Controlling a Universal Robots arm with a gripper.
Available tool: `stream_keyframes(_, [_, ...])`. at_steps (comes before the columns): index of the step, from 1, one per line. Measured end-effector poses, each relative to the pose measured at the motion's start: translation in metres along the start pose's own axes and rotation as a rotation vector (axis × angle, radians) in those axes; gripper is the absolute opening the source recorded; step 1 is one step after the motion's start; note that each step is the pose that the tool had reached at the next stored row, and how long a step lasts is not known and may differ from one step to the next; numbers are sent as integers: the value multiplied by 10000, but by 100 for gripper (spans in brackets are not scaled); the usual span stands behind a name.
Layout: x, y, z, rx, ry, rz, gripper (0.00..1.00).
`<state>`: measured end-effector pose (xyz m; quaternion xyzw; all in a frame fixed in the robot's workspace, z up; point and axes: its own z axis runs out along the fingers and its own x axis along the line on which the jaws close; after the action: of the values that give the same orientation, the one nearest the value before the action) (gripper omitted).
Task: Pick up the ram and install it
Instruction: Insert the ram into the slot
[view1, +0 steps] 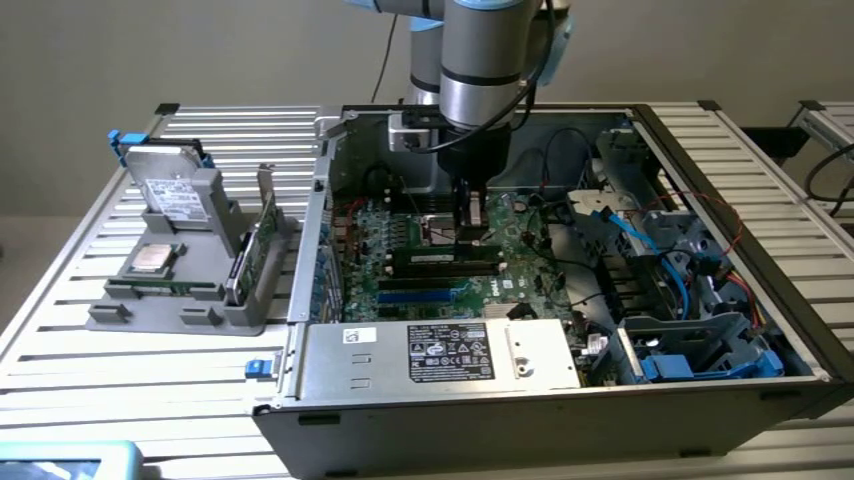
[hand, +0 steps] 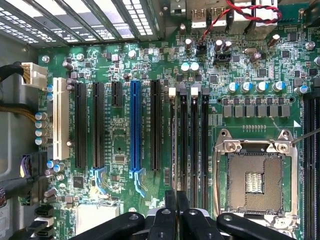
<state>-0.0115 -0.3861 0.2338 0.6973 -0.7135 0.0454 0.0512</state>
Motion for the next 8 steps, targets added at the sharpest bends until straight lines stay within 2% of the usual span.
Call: stream_keyframes(8, [-1, 0, 21, 0, 14, 0, 12])
